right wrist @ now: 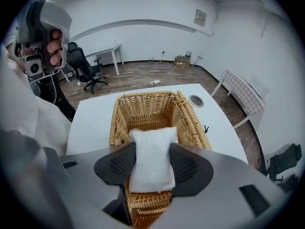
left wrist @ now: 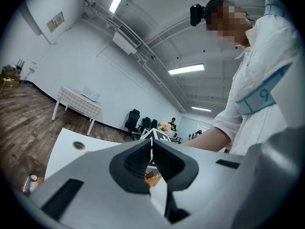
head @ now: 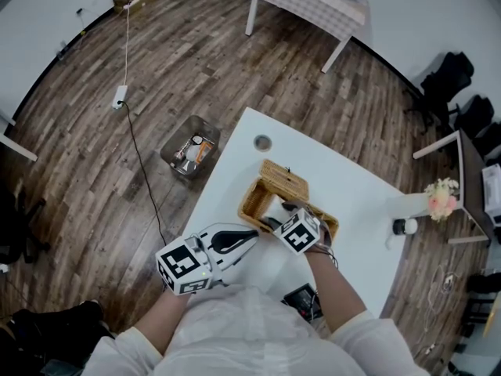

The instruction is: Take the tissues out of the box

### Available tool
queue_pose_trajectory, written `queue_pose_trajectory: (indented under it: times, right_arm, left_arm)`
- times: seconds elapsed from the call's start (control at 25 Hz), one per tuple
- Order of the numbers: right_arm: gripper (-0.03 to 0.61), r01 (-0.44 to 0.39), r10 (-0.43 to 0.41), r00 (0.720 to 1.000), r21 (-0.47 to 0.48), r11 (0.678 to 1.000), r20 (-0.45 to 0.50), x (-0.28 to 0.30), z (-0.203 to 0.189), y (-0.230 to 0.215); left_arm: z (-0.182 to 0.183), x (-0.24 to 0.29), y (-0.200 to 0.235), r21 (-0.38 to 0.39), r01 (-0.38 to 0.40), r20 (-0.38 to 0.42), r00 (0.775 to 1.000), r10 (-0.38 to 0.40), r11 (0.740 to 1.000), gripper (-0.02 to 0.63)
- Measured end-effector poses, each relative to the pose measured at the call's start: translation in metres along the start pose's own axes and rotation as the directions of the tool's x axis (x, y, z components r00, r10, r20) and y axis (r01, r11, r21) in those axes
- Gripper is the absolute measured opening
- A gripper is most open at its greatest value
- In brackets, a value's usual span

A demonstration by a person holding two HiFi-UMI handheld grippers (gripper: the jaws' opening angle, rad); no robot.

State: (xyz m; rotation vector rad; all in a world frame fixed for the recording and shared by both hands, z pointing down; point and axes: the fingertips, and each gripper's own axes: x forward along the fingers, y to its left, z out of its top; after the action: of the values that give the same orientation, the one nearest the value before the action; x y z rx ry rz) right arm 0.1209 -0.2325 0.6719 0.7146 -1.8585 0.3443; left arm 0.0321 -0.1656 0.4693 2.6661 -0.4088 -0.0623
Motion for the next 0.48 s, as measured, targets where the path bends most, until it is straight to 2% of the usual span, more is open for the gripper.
queue_pose_trajectory:
  times: [0.24,0.48]
  right_arm:
    - [0.242,0.033,-0.034,0.997,0.012,0.999,0.069,-0.014,0.010,-0.005]
    - [0.242,0.023,-0.037,0.988,0.097,0.995,0.148,-0.028,0.016,-0.006]
  left_arm:
    - [0.002,0.003,-0.003,0.008,0.015,-0.010,1.000,-0.015,1.000,0.002]
    - [0.002,0.006,-0.006,0.011,0.025,-0.030,0.999,-0.025,1.000,0.002]
